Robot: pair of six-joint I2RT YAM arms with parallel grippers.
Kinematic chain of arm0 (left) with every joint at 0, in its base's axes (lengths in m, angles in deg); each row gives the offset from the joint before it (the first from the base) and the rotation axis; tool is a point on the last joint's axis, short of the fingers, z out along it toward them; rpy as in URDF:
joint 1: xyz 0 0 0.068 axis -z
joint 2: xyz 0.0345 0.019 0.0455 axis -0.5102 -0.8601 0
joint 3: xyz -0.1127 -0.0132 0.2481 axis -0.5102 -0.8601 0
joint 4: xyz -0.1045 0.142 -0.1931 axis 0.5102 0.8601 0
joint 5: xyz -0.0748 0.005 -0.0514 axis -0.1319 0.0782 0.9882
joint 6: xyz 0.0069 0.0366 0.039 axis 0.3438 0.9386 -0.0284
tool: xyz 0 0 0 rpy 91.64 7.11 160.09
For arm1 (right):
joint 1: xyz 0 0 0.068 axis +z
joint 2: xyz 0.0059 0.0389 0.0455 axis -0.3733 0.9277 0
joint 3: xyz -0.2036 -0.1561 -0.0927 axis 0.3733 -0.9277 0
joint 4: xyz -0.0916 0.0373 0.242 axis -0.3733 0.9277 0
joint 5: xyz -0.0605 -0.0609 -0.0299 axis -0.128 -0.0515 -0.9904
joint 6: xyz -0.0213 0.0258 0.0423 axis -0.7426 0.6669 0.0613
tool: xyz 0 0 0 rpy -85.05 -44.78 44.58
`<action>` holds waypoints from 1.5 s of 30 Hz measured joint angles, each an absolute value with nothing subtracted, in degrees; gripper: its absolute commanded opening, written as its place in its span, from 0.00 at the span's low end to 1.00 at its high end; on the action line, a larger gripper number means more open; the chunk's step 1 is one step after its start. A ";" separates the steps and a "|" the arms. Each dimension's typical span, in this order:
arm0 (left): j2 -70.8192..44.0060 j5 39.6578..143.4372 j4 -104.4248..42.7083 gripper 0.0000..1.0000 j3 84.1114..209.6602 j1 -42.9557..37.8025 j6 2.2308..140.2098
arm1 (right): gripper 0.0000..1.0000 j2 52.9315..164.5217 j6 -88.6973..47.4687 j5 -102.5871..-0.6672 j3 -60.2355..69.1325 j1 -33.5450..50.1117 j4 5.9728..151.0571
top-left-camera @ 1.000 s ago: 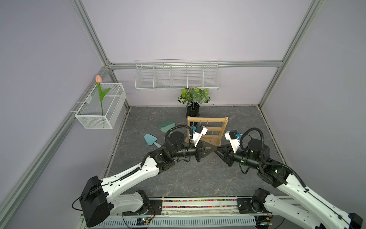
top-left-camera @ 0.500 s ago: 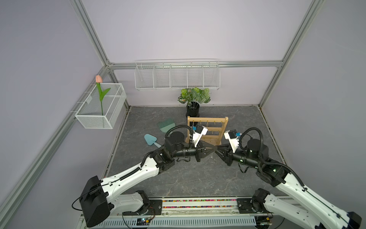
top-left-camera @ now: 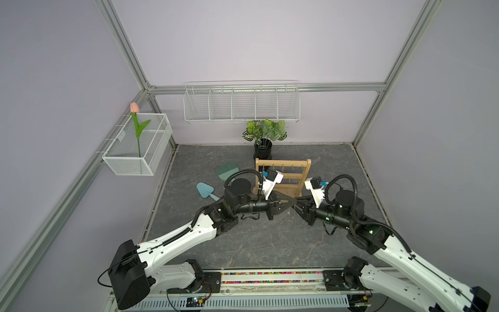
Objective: Hang the necklace on the jewelry display stand
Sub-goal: Pick up the necklace from the center of the board.
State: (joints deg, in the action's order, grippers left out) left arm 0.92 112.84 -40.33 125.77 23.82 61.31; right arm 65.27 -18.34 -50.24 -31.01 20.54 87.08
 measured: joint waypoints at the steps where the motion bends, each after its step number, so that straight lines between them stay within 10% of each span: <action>1: 0.92 112.84 -40.30 0.02 125.77 23.82 61.31 | 0.24 65.27 -18.29 -50.26 -31.36 20.54 86.62; 13: 0.79 112.81 -40.06 0.04 126.40 23.82 61.28 | 0.07 63.22 -17.25 -50.63 -33.76 20.54 80.81; 45: 1.10 108.68 -39.06 0.21 126.27 23.82 61.11 | 0.07 59.89 -15.45 -55.48 -34.52 20.54 75.63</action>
State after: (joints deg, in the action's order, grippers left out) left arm 1.10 108.68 -39.06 126.27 23.82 61.11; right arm 59.89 -15.45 -55.48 -34.52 20.54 75.63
